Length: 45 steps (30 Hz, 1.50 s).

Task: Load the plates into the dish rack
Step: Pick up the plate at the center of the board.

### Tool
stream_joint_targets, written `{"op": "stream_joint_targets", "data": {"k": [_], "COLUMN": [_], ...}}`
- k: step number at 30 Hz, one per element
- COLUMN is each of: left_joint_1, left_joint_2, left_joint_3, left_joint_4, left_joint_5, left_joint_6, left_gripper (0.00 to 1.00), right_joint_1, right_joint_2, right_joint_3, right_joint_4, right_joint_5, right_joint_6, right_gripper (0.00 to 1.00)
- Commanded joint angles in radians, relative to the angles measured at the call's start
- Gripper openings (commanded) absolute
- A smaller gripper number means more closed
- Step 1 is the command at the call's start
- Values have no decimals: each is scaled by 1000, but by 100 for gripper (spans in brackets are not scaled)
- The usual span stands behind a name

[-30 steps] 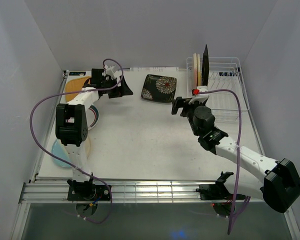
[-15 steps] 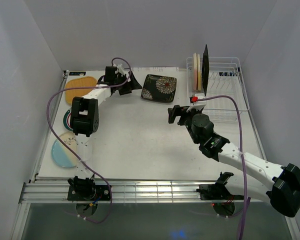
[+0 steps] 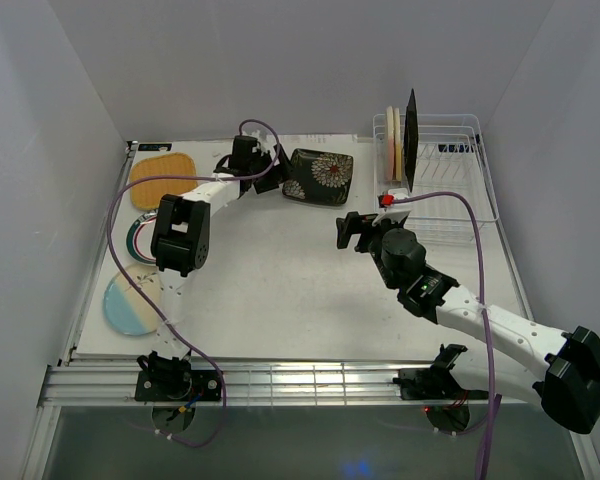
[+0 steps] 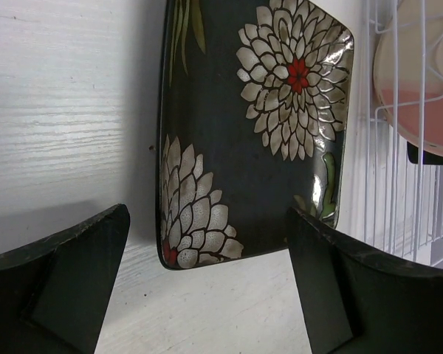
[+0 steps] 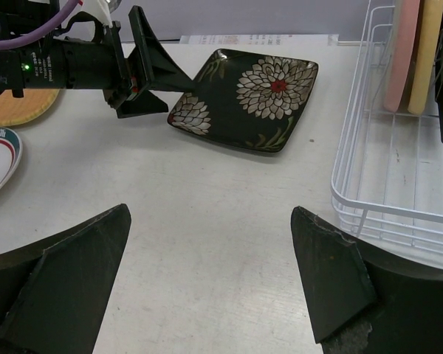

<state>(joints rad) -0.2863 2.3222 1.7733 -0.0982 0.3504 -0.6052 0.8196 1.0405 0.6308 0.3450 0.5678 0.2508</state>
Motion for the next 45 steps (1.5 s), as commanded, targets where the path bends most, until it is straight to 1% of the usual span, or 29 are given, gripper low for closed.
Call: {"op": "stream_joint_targets", "data": {"k": [1, 9, 15, 22, 29, 38, 41, 42, 45], "left_joint_1": [7, 3, 1, -4, -11, -24, -24, -24, -24], "left_joint_2": [-17, 25, 51, 69, 65, 118, 118, 118, 123], "left_joint_3": [-6, -5, -5, -21, -51, -61, -90, -101, -118], "left_joint_4": [12, 15, 23, 34, 55, 77, 94, 136, 143], "left_joint_5": [-36, -27, 28, 74, 78, 110, 104, 101, 105], "left_joint_6": [-25, -41, -38, -62, -82, -149, -165, -169, -186], "left_gripper": [96, 92, 89, 88, 87, 86, 86, 86, 85], "right_joint_1": [6, 7, 7, 7, 7, 7, 7, 7, 9], "right_joint_2": [-7, -48, -56, -86, -129, -163, -168, -168, -171], "right_joint_3": [9, -6, -11, -29, -48, -74, -72, -71, -75], "right_joint_4": [26, 31, 31, 41, 54, 80, 78, 77, 77], "right_joint_5": [27, 43, 44, 44, 52, 44, 34, 33, 40], "right_joint_6": [-8, -18, -19, -15, -19, -8, -5, -7, -5], "right_gripper": [94, 94, 94, 94, 94, 94, 95, 95, 95]}}
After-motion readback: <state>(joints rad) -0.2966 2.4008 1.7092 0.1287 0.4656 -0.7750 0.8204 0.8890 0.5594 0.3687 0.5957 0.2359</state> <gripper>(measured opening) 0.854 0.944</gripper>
